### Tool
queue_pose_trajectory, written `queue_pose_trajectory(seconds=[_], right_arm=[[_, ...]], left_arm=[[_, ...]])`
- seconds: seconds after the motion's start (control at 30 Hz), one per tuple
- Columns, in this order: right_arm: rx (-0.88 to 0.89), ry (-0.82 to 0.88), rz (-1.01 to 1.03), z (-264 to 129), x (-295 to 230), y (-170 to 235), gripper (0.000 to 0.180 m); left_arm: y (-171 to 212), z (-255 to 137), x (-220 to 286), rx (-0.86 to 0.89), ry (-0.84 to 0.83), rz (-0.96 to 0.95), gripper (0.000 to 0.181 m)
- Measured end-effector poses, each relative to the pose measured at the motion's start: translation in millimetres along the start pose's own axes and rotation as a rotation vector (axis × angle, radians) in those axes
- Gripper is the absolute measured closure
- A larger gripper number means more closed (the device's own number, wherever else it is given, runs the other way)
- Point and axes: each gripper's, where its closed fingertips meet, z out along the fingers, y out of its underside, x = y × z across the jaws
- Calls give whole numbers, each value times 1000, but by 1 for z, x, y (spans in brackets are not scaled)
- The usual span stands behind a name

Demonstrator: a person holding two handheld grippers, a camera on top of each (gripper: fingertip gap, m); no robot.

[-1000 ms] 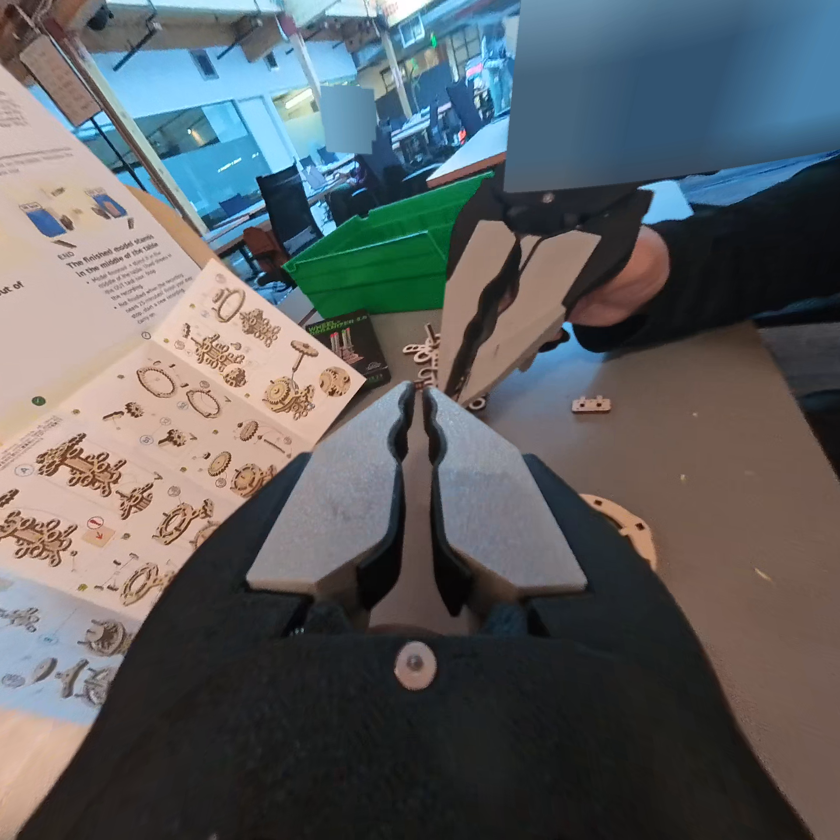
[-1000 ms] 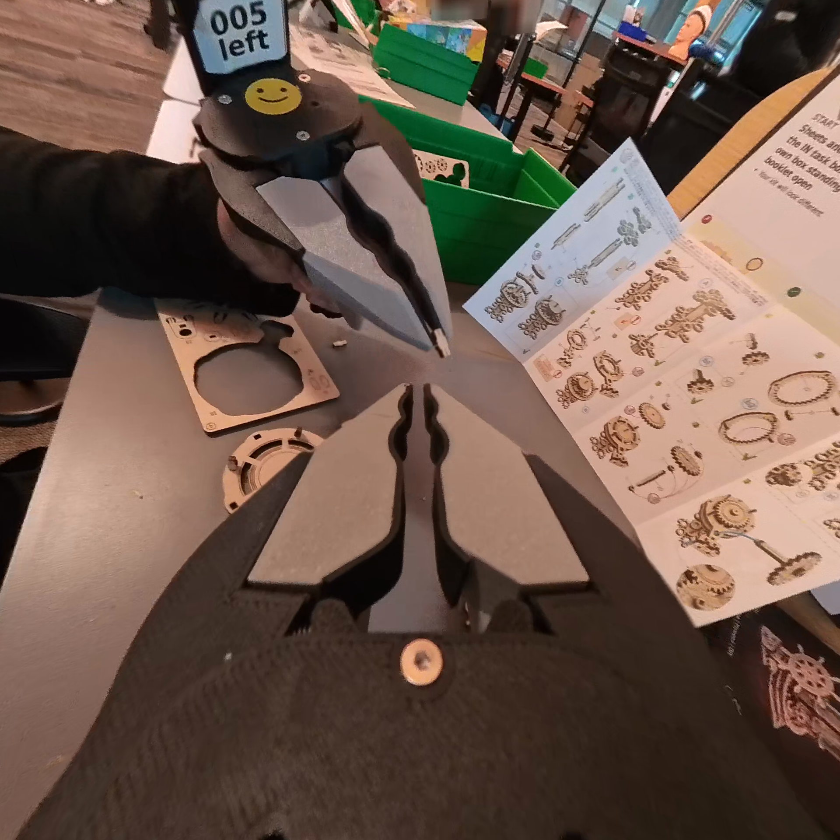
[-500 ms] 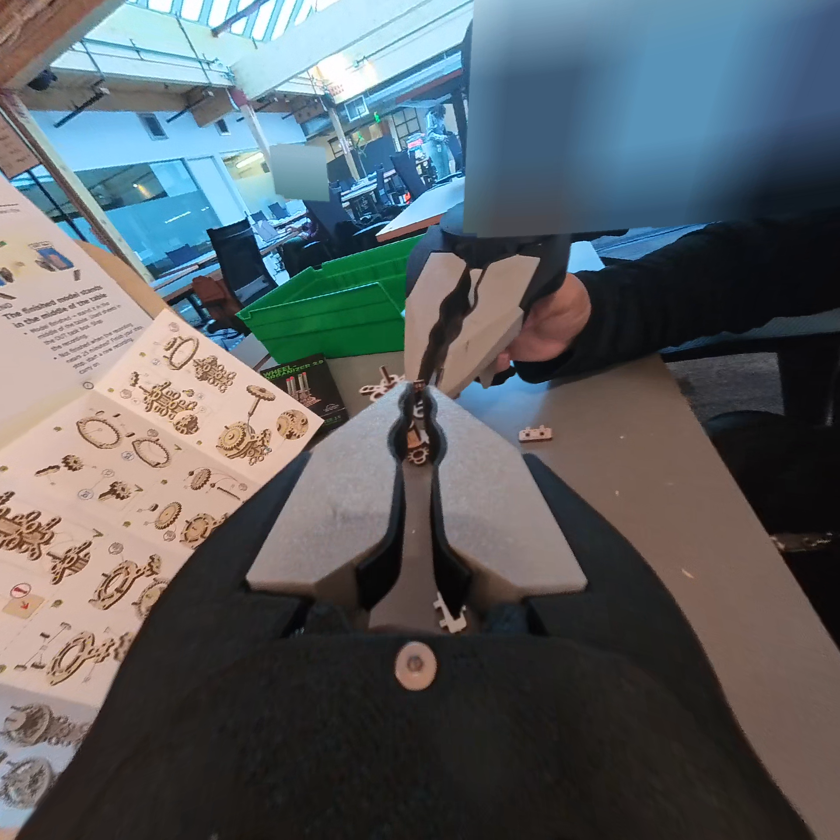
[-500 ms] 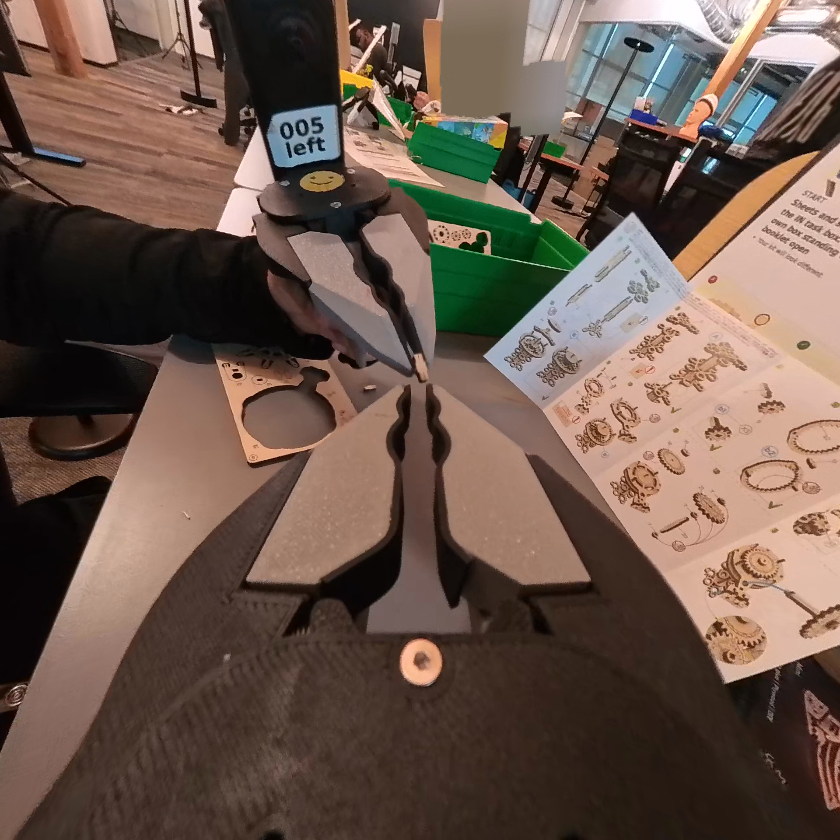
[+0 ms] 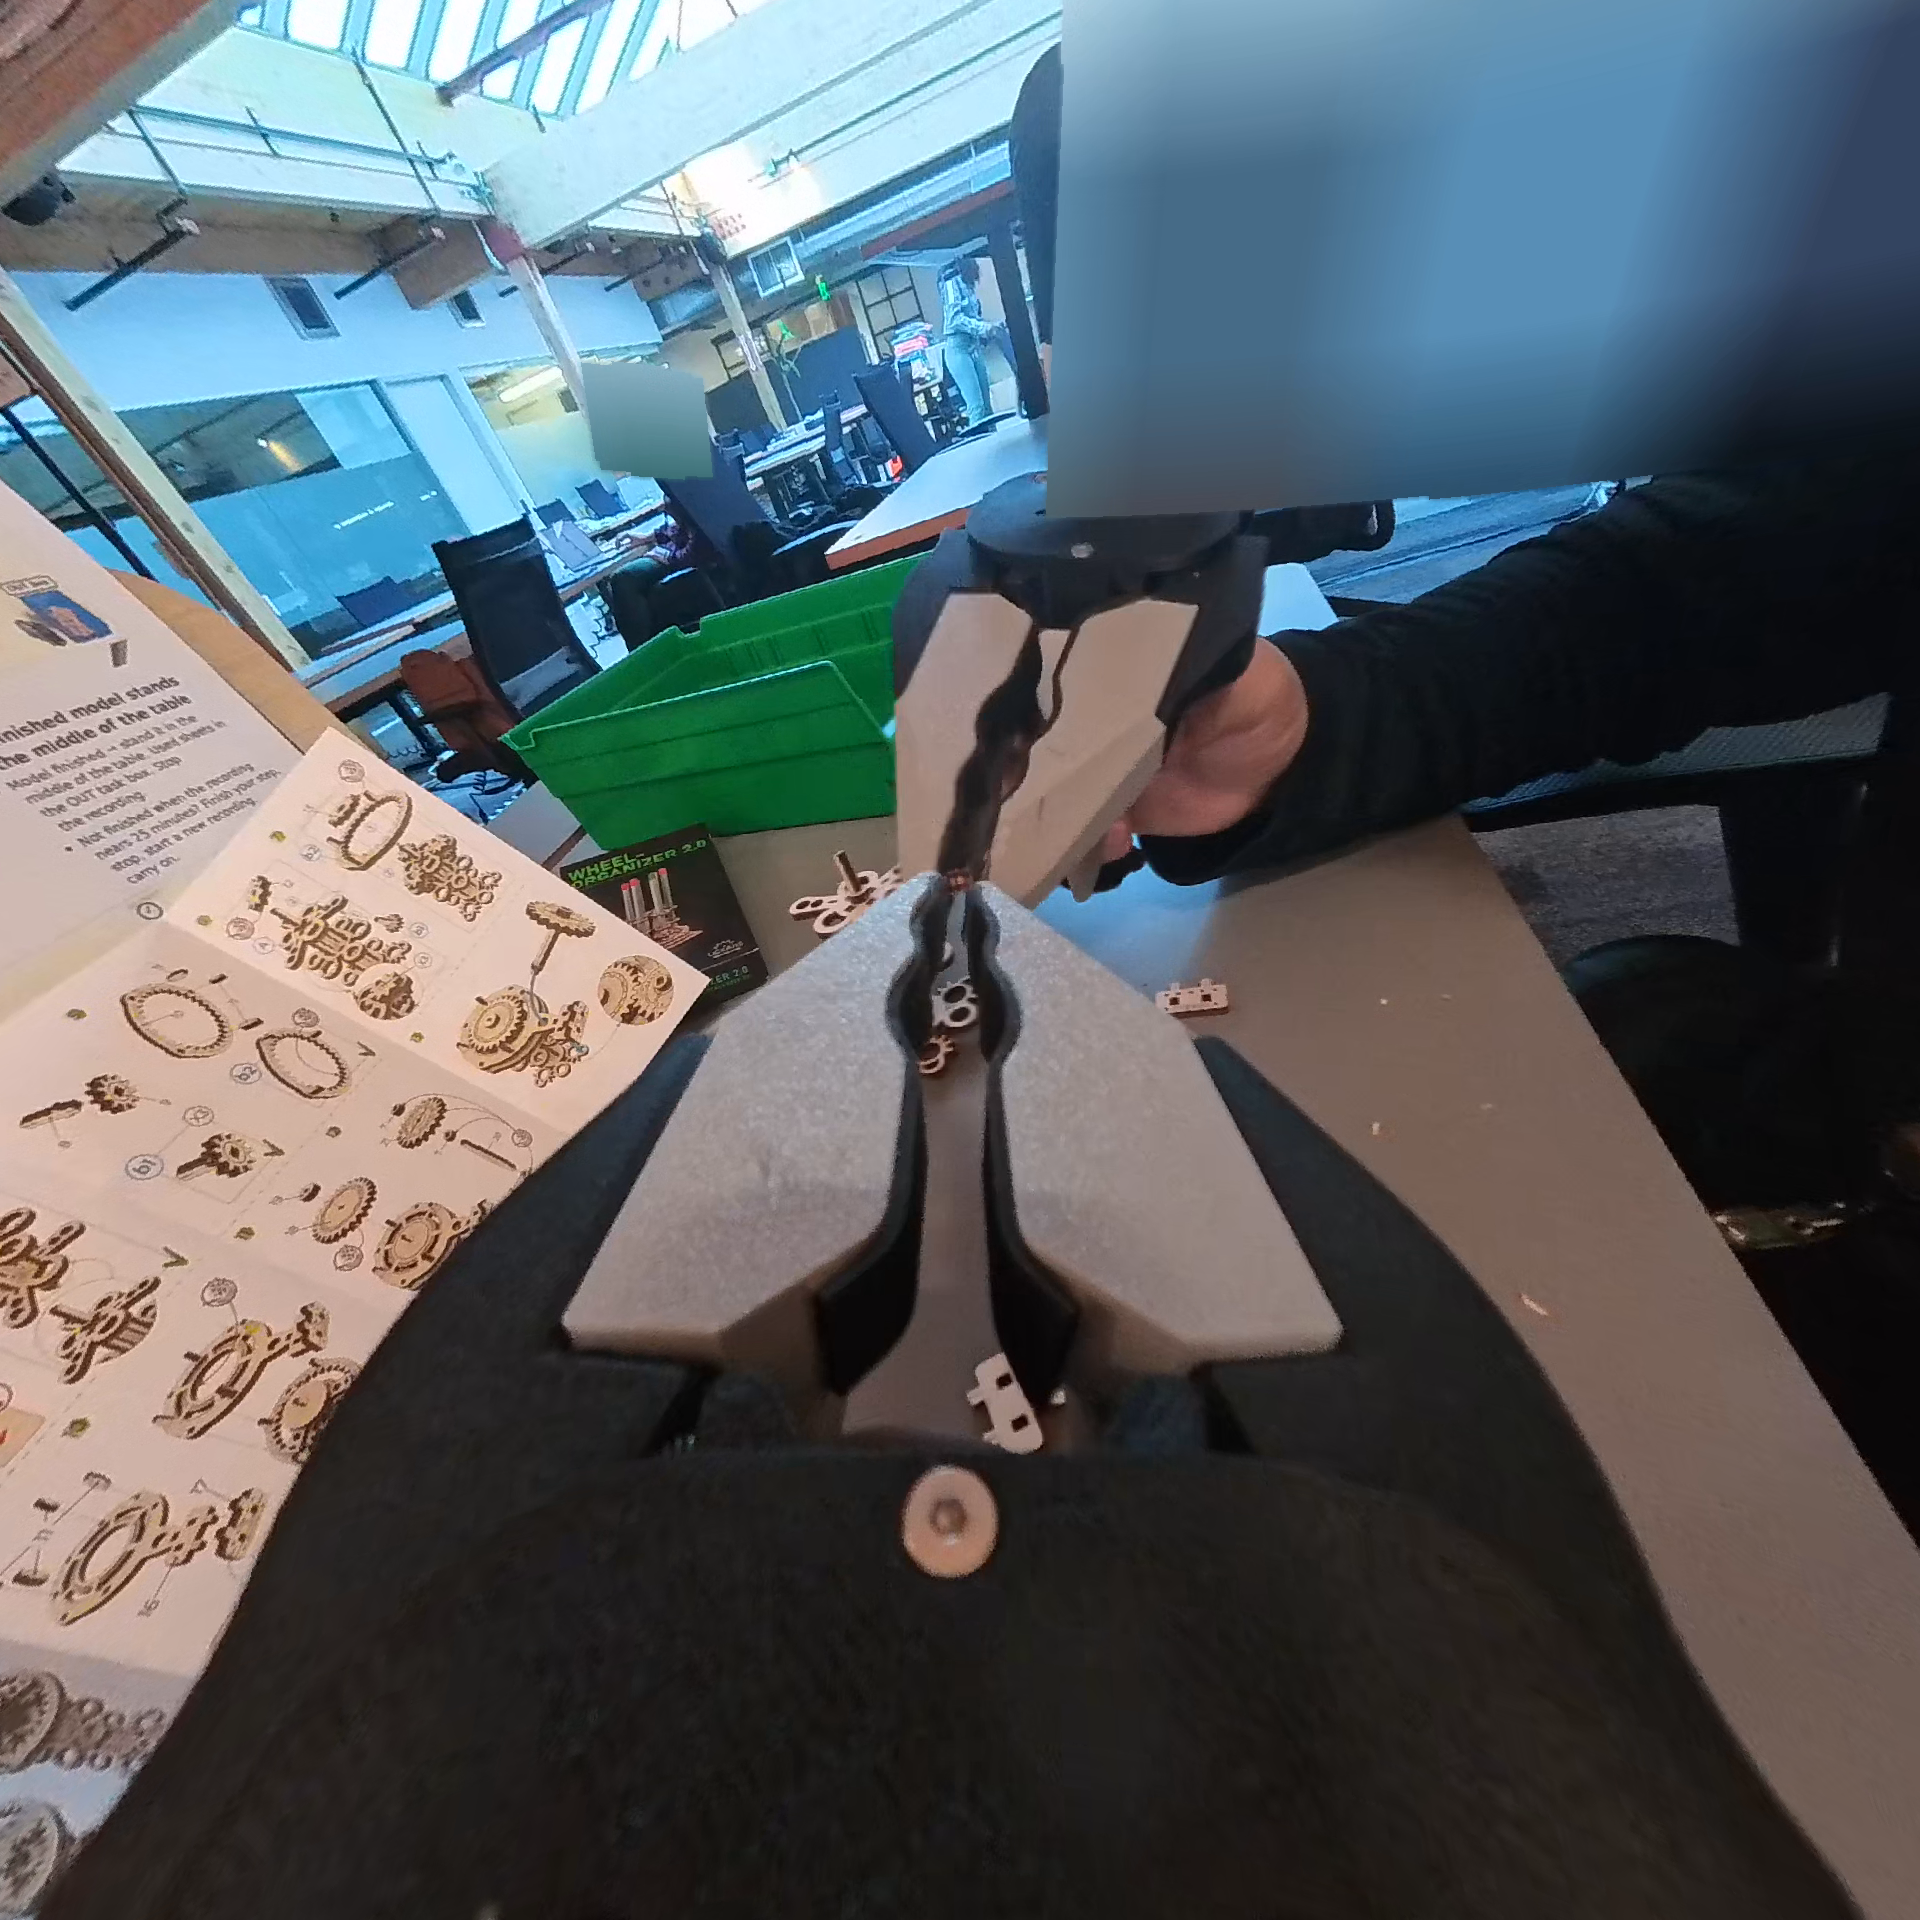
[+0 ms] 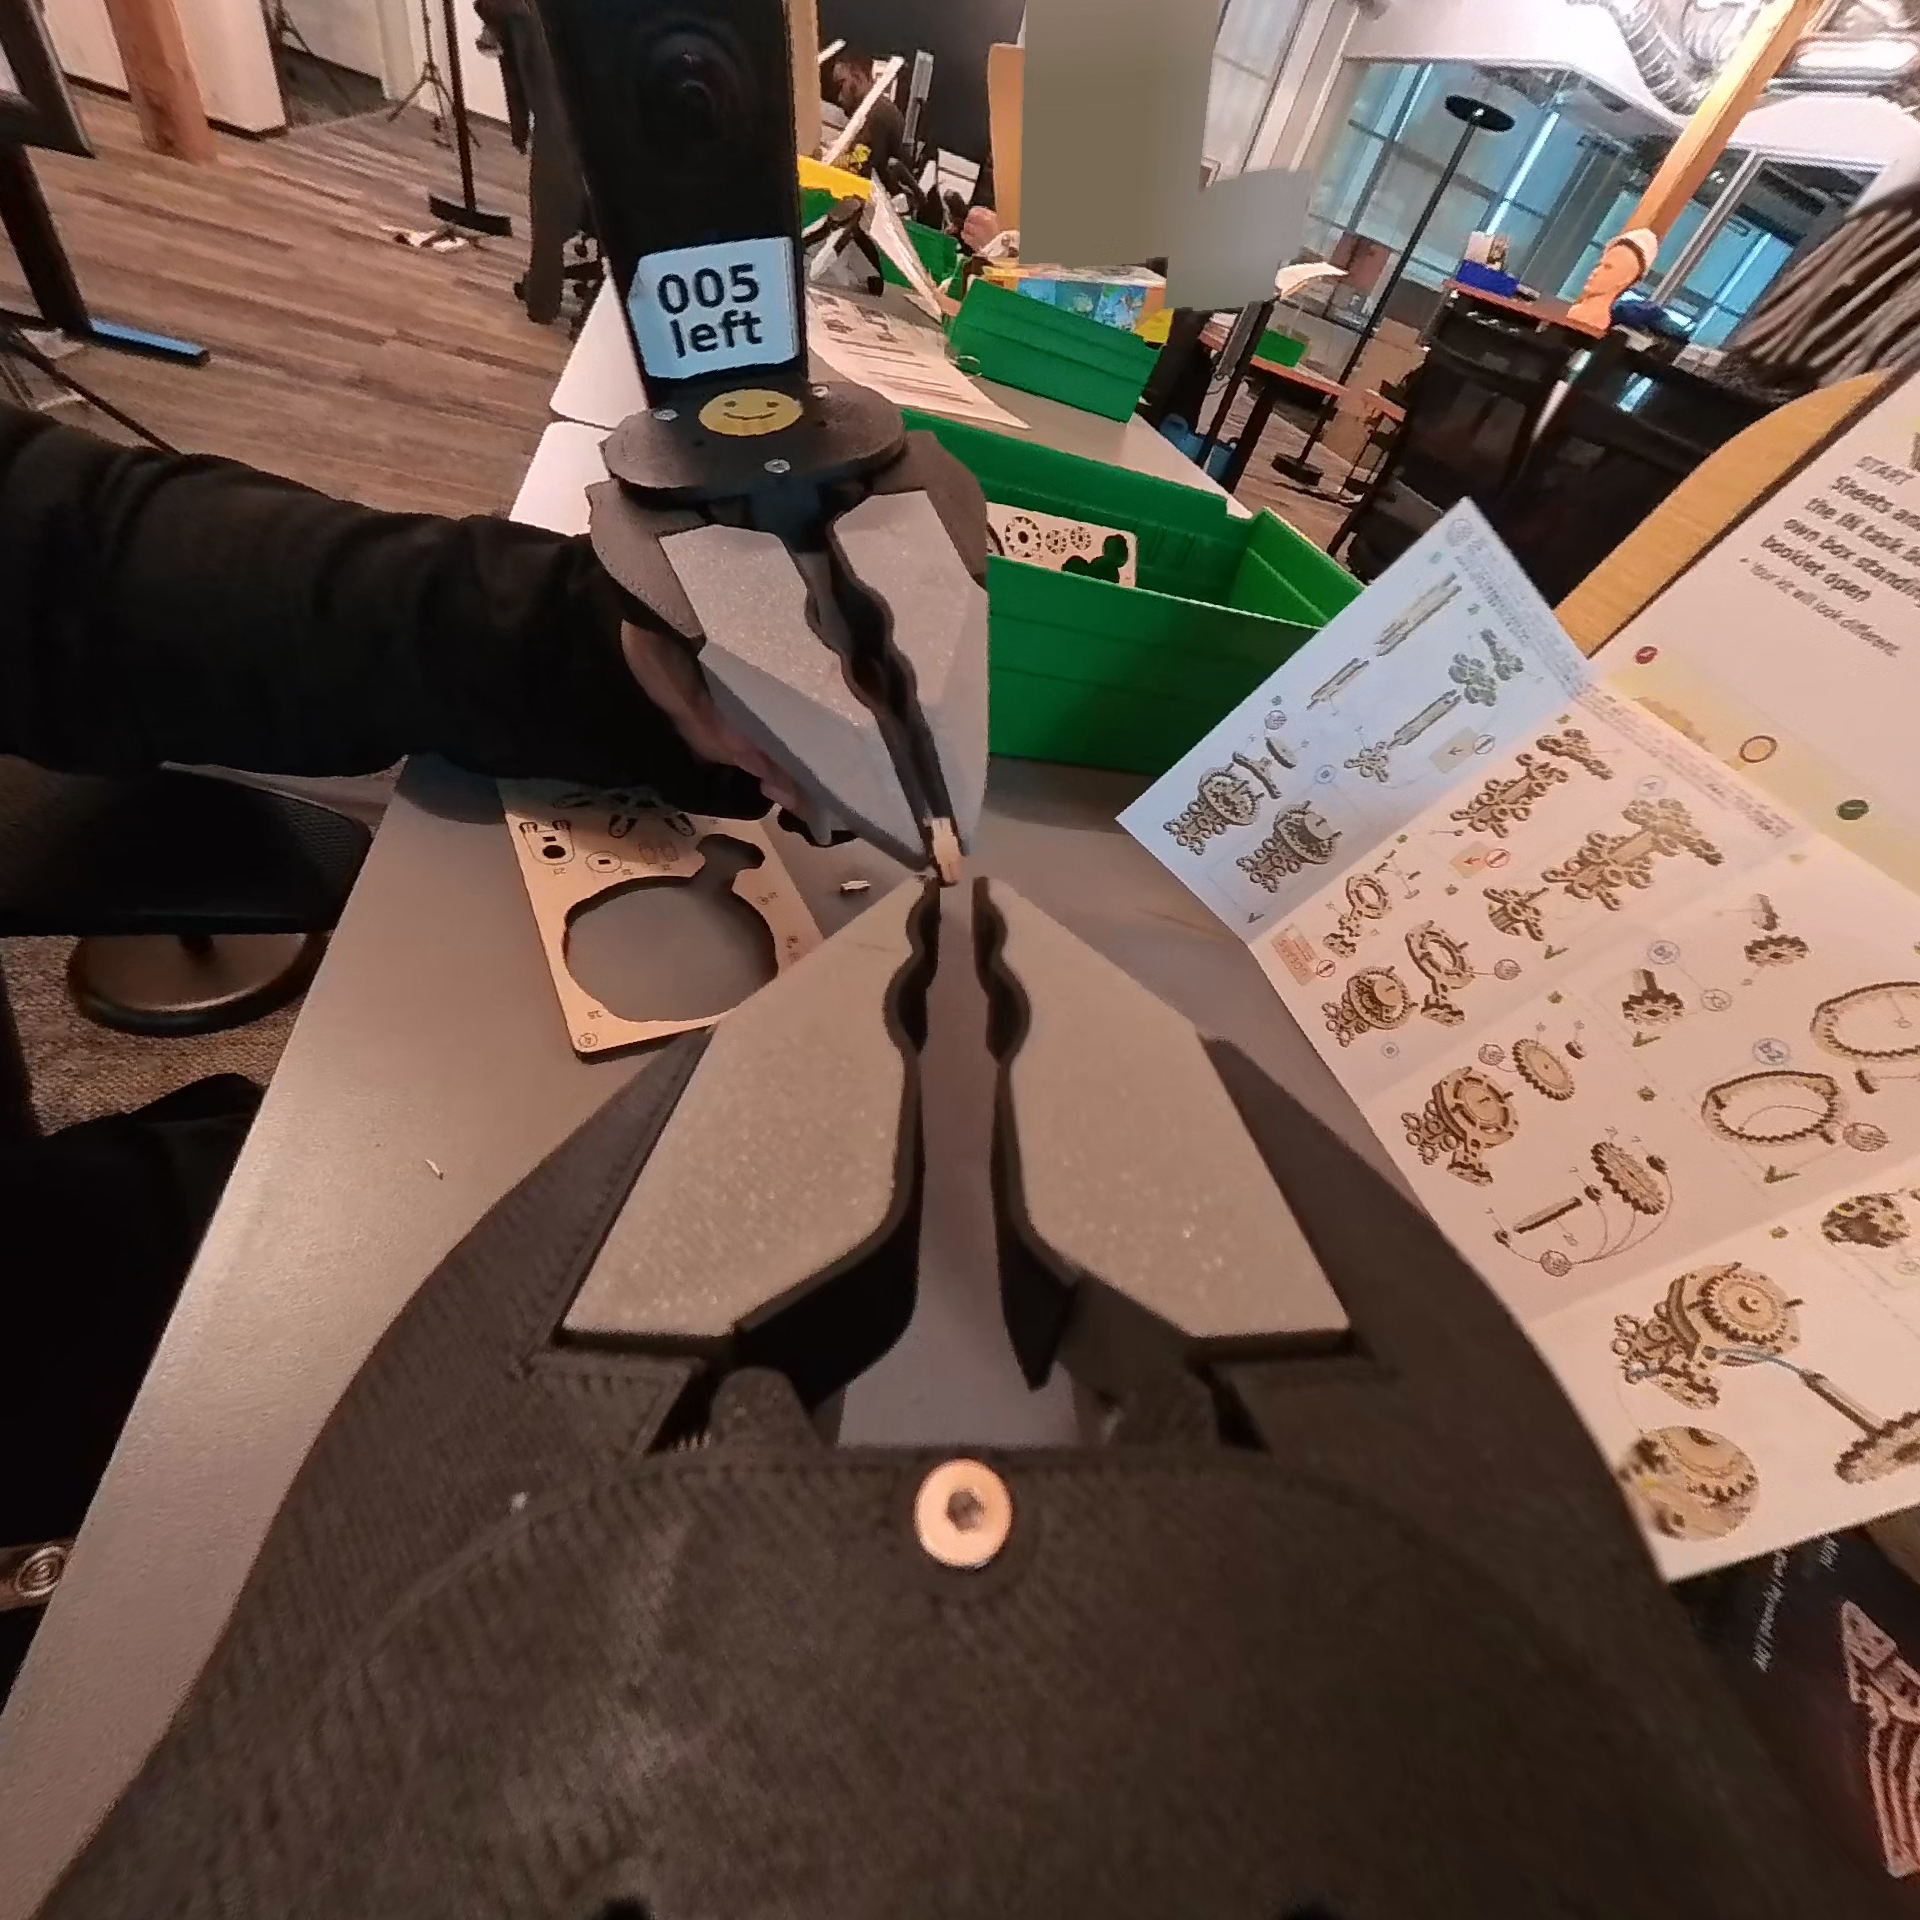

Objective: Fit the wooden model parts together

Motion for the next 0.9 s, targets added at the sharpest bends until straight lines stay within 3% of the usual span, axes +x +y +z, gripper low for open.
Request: queue_pose_trajectory(seconds=[0.37,0.9], right_arm=[[-15,22,-17,-1,3,1,180],[31,-89,140,1,-2,2,180]], left_arm=[[1,1,-2,1,-19,-12,181],[-4,2,-2,23,-33,-24,181]])
